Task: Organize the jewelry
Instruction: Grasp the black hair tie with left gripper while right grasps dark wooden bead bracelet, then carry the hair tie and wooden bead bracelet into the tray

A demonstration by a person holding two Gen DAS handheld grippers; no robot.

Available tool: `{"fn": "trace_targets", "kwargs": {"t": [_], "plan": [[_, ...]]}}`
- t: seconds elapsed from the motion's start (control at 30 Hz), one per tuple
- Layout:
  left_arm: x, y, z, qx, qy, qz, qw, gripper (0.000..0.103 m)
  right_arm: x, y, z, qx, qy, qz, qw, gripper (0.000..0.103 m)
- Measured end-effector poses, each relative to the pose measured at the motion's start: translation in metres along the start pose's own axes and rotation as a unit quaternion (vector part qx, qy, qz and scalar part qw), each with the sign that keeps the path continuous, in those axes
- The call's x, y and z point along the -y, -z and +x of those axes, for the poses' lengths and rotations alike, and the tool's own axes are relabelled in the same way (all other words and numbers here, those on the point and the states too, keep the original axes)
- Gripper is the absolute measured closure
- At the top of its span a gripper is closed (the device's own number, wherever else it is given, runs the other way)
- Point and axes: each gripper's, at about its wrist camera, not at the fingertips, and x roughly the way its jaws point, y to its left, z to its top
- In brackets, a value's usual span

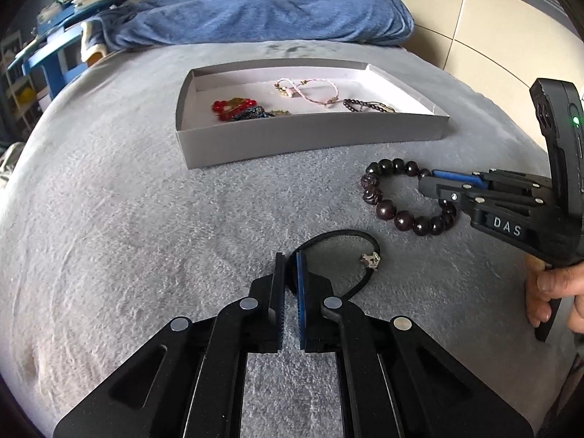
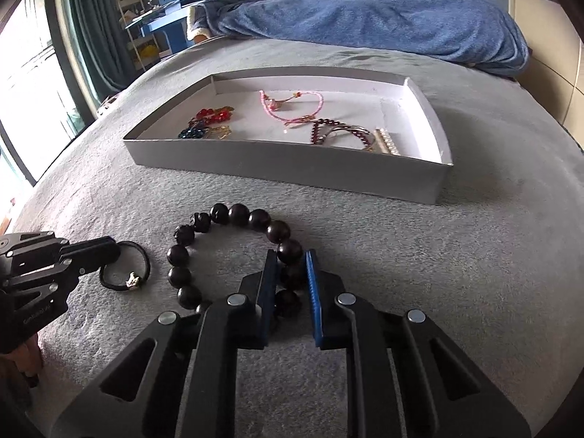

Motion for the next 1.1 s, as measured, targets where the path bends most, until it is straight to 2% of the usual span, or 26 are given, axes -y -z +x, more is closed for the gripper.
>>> {"fn": "trace_targets", "kwargs": {"t": [0.2, 0.37, 0.47, 0.53, 0.57, 0.63, 0.83, 1.1], "plan": [[0.003, 0.002, 0.003, -0.004, 0.005, 0.002, 1.0000, 0.087, 0.004, 0.000, 0.003, -0.006, -0.002, 0.005, 1.000, 0.087], [0.006, 0.001, 0.007, -0.010, 0.005, 0.011, 0.9999, 0.085, 0.004, 0.000, 0.005, -0.010, -0.004, 0.007, 1.000, 0.087], [0.009, 0.000, 0.008, -0.013, 0.006, 0.019, 0.9997, 0.086, 0.004, -0.001, 0.006, -0.011, -0.007, 0.007, 1.000, 0.086], [0.010, 0.000, 0.007, -0.013, 0.009, 0.024, 0.9996, 0.091, 0.004, -0.001, 0.005, -0.009, -0.010, 0.006, 1.000, 0.087], [0.012, -0.001, 0.007, -0.012, 0.010, 0.029, 0.9995, 0.099, 0.004, -0.001, 0.004, -0.008, -0.012, 0.005, 1.000, 0.087], [0.015, -0.001, 0.006, -0.011, 0.012, 0.038, 0.9992, 0.099, 0.002, -0.002, 0.001, -0.003, -0.015, 0.001, 1.000, 0.089], [0.021, -0.005, -0.004, 0.008, 0.023, 0.040, 0.9989, 0.099, -0.005, -0.013, -0.026, 0.036, -0.033, -0.007, 0.999, 0.089], [0.026, -0.027, -0.032, 0.055, 0.054, 0.029, 0.9966, 0.099, -0.016, -0.034, -0.064, 0.091, -0.060, -0.020, 0.994, 0.089]]}}
